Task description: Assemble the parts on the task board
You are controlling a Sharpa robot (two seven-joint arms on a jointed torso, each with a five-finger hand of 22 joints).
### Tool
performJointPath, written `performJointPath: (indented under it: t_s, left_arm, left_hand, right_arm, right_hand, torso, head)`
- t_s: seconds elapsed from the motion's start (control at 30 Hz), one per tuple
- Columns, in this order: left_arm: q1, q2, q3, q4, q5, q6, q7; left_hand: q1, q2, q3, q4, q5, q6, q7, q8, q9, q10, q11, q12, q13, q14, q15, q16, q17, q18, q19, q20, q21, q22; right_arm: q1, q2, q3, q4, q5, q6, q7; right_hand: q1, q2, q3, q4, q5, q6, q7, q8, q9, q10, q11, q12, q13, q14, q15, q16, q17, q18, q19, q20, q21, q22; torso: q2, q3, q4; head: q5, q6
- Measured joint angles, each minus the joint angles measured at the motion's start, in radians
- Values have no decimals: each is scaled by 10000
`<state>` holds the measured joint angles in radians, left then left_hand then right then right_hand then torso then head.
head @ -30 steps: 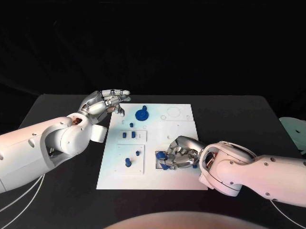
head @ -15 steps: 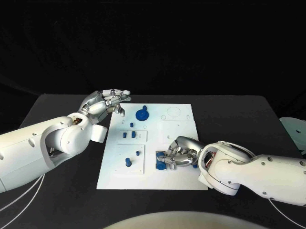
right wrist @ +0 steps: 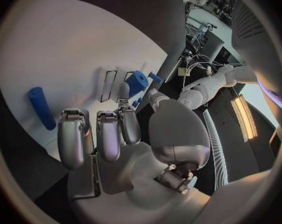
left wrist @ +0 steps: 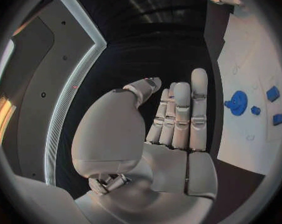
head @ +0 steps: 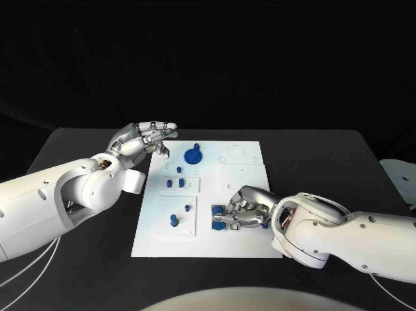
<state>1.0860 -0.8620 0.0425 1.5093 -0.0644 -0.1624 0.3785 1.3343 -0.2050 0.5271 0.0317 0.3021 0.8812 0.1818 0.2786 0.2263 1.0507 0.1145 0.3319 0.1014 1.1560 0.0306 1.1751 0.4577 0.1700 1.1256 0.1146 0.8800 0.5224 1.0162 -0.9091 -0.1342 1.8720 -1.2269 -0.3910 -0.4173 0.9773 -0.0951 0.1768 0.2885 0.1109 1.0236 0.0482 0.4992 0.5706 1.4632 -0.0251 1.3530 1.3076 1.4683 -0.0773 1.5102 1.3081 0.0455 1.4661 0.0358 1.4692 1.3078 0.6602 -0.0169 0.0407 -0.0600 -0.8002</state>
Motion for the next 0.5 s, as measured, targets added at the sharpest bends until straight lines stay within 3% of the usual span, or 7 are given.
performJointPath:
  t_s: [0.2,0.5]
  left_arm:
    - [0,-7,0,-1,-3,3,-6]
    - [0,-8,0,0,-9,9,-17]
  left_hand:
    - [0,0,0,0,0,0,0,0,0,-3,-4,0,-1,0,0,0,-1,0,0,0,0,0]
    - [0,0,0,0,0,0,0,0,0,-36,-36,0,-1,0,0,0,-9,1,0,0,0,1]
  right_arm:
    - [-14,-119,0,147,-104,-4,120]
    - [-29,-231,0,198,-177,-23,274]
  right_hand:
    - [1092,14,-28,-29,111,-36,-36,41,-1,0,0,127,-1,-35,-35,0,-1,2,0,1,0,-1]
    - [1205,1,-28,-29,111,-36,-36,41,-1,0,1,128,-1,-35,-35,0,-1,-108,0,1,0,-2]
  torso:
    - [1,0,-3]
    - [3,6,-4]
  head:
    - [-7,7]
    - [24,7]
